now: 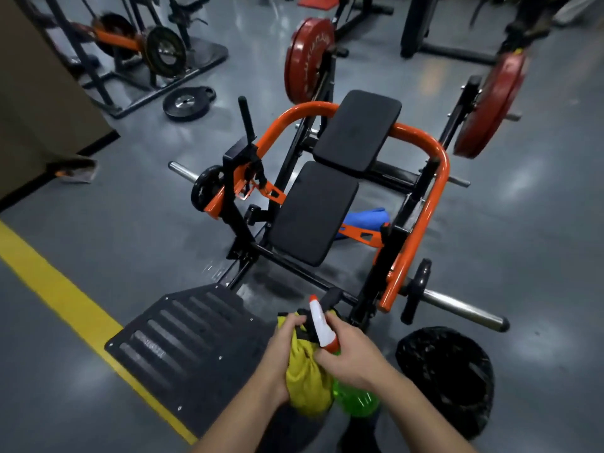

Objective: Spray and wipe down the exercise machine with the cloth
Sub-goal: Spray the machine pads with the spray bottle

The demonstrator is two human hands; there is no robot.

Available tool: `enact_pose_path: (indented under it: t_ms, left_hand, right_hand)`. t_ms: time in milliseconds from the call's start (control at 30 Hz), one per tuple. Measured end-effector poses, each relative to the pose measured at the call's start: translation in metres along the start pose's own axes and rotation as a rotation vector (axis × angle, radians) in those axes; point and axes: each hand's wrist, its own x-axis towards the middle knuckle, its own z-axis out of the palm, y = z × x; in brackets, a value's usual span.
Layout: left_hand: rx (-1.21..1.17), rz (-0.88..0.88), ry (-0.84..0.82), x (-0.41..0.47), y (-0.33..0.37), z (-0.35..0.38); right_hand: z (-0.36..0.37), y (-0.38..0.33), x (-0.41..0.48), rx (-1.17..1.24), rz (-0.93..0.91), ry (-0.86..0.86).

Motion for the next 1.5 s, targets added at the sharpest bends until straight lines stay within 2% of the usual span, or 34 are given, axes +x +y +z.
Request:
enact_pose_path:
  t_ms: [200, 333, 467, 600, 800, 900, 1233, 1367, 1500]
  left_hand:
    - [0.058, -0.055, 0.017, 0.061, 0.024, 0.094]
    - [0.004, 0.045, 0.073, 0.092, 0.052, 0.159]
    - [-0.120, 0.128, 0.143, 0.111, 0.082, 0.187]
    - [-0.302, 0.226, 0.192, 0.117, 0.123, 0.174]
    - [-0.342, 0.247, 0.254, 0.110, 0.163, 0.154]
    - [-0.352, 0.253, 0.252, 0.114, 0.179, 0.153]
    - [-0.202, 0.167, 0.196, 0.196, 0.263, 0.140]
    - [-0.076, 0.092, 0.198, 0.261, 0.317, 0.124]
    - [0.026, 0.029, 0.198, 0.322, 0.377, 0.091]
  right_hand:
    - [-0.073, 0.046, 0.051, 0.038, 0.119, 0.080]
    - [-0.135, 0.068, 0.077, 0.161, 0.109, 0.207]
    - [-0.173, 0.073, 0.109, 0.185, 0.063, 0.286]
    - [-0.199, 0.061, 0.144, 0.285, 0.133, 0.262]
    - [-0.204, 0.046, 0.172, 0.279, 0.140, 0.124]
    - [-0.205, 0.035, 0.184, 0.315, 0.159, 0.142]
    - [-0.212, 0.013, 0.279, 0.371, 0.149, 0.242]
    - [-0.199, 0.008, 0.351, 0.332, 0.230, 0.297]
    - [-0.173, 0.003, 0.432, 0.316, 0.402, 0.374]
